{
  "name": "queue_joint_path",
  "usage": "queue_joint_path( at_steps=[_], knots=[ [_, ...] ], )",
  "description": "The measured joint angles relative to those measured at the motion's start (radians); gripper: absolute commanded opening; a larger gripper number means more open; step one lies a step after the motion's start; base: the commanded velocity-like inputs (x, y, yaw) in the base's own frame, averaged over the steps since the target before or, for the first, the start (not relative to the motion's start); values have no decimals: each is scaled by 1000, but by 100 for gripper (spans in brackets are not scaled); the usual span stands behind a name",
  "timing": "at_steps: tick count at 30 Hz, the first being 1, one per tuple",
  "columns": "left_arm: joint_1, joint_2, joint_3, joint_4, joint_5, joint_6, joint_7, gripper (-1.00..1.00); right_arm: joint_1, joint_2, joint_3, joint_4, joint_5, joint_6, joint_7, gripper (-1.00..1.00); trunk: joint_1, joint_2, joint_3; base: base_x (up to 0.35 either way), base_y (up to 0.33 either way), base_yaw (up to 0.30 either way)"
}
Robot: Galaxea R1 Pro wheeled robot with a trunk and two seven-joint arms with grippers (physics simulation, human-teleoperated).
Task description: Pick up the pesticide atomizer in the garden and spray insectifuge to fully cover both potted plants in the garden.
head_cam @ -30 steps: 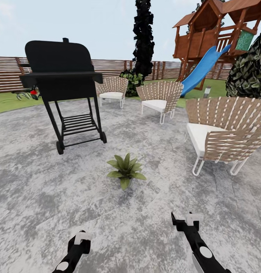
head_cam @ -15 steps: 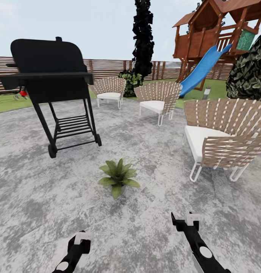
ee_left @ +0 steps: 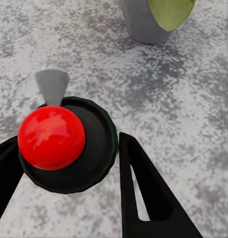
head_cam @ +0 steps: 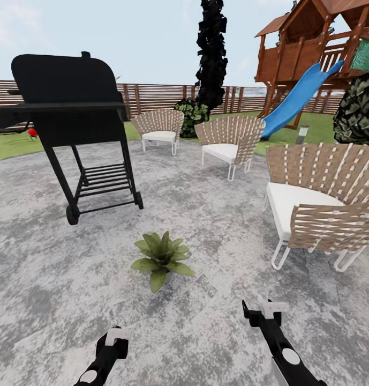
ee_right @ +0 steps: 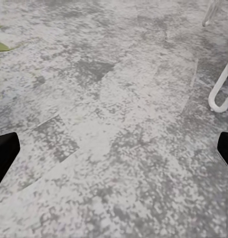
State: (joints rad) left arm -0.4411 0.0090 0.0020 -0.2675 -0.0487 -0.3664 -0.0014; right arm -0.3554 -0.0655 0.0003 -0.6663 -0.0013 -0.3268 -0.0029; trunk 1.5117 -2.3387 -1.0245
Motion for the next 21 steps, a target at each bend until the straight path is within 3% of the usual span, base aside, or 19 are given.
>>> queue_joint_path(
  at_steps=[9,21],
  knots=[
    [0,0,-1,0,0,0,0,-100,0,0,0,1,1,0,0,100,0,0,0,173,-230,58],
    [0,1,0,0,0,1,0,-100,0,0,1,3,1,0,0,100,0,0,0,149,-241,235]
  ],
)
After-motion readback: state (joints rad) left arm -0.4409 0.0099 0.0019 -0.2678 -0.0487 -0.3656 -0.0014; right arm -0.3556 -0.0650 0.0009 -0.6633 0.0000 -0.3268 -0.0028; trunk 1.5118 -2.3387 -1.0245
